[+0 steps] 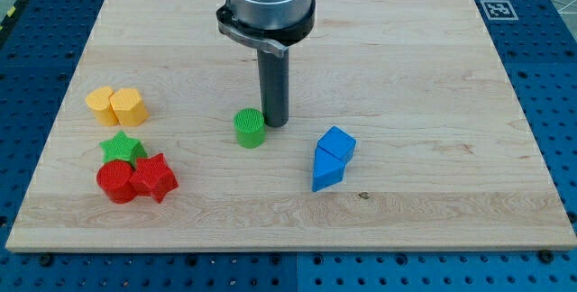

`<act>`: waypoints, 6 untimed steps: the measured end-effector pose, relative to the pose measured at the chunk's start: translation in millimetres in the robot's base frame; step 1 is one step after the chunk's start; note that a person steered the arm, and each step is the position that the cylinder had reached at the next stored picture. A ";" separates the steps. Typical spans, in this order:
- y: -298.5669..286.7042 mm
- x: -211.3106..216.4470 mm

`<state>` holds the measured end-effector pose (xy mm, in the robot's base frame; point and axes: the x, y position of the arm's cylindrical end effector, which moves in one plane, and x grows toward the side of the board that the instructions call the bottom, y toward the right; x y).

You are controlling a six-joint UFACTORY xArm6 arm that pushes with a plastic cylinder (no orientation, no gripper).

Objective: Slide the green circle closer to the group of the blocks

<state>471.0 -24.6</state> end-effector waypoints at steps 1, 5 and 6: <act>-13.1 10.7; -64.4 28.6; -36.0 30.8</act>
<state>501.8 -60.6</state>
